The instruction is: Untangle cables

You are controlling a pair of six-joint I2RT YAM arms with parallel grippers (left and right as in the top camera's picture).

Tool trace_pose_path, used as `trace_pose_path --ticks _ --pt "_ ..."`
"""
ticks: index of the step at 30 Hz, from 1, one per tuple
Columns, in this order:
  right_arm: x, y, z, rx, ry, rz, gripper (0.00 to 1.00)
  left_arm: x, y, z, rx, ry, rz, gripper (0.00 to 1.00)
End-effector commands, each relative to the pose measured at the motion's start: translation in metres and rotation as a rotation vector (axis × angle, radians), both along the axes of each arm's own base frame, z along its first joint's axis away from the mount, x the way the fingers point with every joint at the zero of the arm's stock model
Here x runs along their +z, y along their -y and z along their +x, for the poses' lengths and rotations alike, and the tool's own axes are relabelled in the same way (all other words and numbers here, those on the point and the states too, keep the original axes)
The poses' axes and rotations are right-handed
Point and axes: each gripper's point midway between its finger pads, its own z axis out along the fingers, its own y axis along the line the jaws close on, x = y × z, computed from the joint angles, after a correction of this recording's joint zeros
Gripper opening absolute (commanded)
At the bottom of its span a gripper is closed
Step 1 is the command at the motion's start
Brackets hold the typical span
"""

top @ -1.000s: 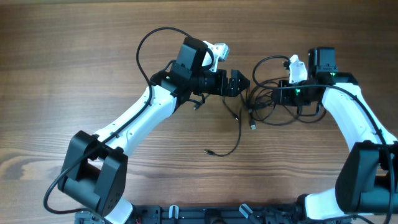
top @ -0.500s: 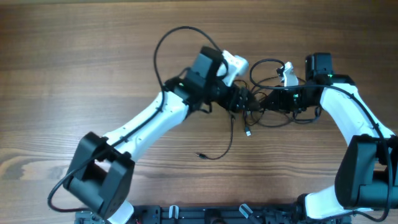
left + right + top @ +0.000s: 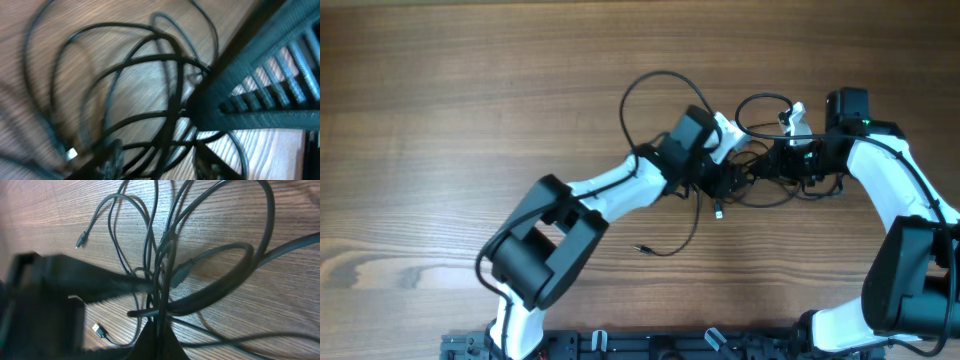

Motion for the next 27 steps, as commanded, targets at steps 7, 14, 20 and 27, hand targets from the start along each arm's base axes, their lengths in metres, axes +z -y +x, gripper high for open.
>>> trace_pose_path --ticks 7,14,20,27 --pt "0.082 0.036 0.019 -0.107 0.162 -0.001 0.04 -0.042 -0.115 0.080 0.703 -0.115 0.276 0.04" --pt "0.167 0.198 0.008 -0.806 0.260 -0.272 0.04 0.014 -0.361 0.128 1.228 -0.268 0.306 0.04" --pt "0.177 0.217 -0.001 -0.891 0.265 -0.323 0.04 0.007 -0.461 0.111 1.447 -0.333 0.386 0.04" --pt "0.223 0.243 -0.014 -1.030 0.303 -0.408 0.04 0.006 -0.610 0.057 1.841 -0.403 0.434 0.04"
